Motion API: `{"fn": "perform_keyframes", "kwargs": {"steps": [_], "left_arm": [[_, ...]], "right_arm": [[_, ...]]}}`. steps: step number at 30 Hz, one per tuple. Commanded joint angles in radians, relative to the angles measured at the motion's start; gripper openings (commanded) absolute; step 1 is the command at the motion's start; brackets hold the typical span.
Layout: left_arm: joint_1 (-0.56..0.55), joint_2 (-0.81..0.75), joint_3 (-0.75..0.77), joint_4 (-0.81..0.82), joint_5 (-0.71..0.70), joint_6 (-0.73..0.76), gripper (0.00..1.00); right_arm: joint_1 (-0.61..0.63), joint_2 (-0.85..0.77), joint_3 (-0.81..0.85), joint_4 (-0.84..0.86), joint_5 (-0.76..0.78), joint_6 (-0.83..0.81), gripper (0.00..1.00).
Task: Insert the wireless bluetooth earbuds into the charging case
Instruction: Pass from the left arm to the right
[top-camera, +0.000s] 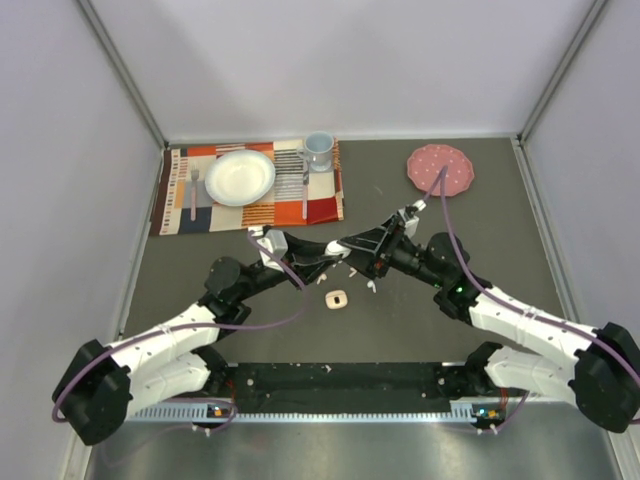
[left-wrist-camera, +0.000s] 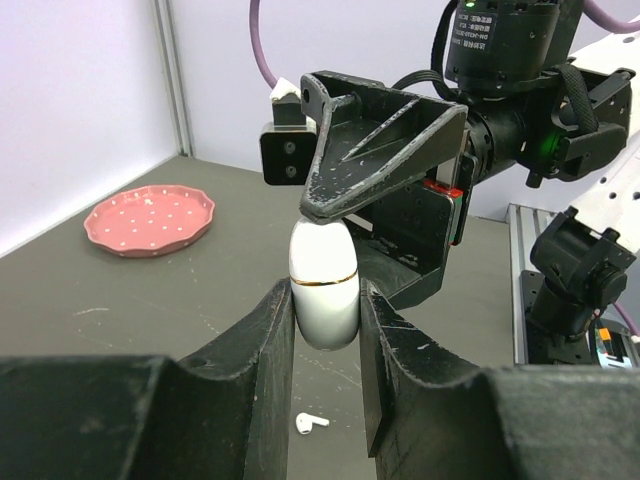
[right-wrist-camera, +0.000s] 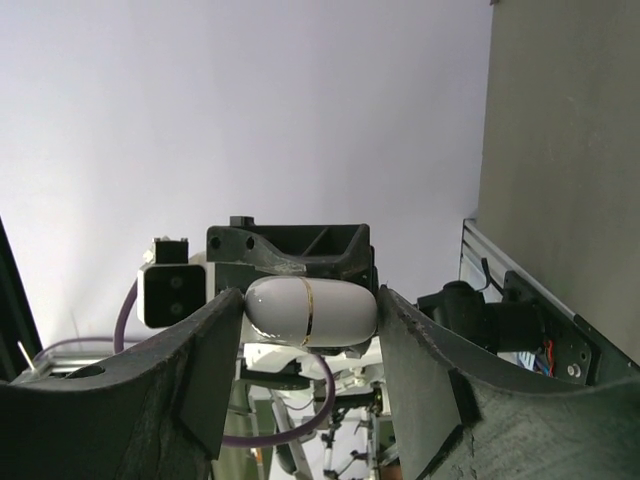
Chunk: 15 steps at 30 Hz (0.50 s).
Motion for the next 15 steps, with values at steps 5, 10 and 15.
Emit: {"fn": "perform_keyframes", "kwargs": {"steps": [5, 10, 15], "left_arm": [[-0.009, 0.018, 0.005, 0.056, 0.017, 0.011, 0.0], [-0.011, 0.023, 0.008, 0.05, 0.001, 0.013, 0.0], [-0.011, 0.038, 0.057, -0.06, -0.009, 0.015, 0.1]], "right_arm": [[0.01, 0.032, -0.01, 0.109, 0.016, 0.034, 0.51], [0.01, 0.03, -0.014, 0.132, 0.013, 0.04, 0.42], [0.01, 0.019, -0.011, 0.109, 0.014, 0.012, 0.36]]}}
